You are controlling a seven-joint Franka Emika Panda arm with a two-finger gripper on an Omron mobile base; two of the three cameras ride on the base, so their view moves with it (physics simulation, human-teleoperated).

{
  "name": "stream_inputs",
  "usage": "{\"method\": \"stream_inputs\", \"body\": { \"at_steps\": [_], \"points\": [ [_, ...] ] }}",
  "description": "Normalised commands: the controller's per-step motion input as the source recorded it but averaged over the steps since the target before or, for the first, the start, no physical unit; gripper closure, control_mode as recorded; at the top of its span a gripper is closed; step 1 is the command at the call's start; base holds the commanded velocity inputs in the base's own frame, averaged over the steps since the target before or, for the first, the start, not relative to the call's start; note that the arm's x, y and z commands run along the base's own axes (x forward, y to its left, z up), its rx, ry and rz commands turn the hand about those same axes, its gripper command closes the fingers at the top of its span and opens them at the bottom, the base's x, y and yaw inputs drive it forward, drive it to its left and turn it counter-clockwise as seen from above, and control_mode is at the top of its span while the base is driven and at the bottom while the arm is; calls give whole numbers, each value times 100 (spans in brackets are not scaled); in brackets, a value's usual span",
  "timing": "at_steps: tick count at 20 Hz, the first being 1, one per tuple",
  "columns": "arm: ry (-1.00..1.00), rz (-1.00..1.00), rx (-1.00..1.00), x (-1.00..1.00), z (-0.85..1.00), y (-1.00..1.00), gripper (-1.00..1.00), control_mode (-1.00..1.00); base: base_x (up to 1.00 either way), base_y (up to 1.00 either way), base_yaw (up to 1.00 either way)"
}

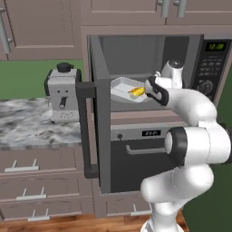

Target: Place the tupperware containing the shrimp and corn meal in the microwave. Close the microwave door and press the start button to reheat the meal.

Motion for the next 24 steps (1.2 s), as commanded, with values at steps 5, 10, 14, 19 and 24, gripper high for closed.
{"method": "stream_inputs", "body": {
  "at_steps": [5,10,14,19,24],
  "points": [
    [-13,3,-1,-100,27,0,-100,-100,0,0,0],
    [-4,18,-11,-100,19,19,-100,-100,0,0,0],
    [0,25,-15,-98,27,23,-100,-100,0,0,0],
    [-5,24,-12,-77,68,16,-100,-100,0,0,0],
    [-9,19,-27,-73,91,16,-100,-100,0,0,0]
  ]
}}
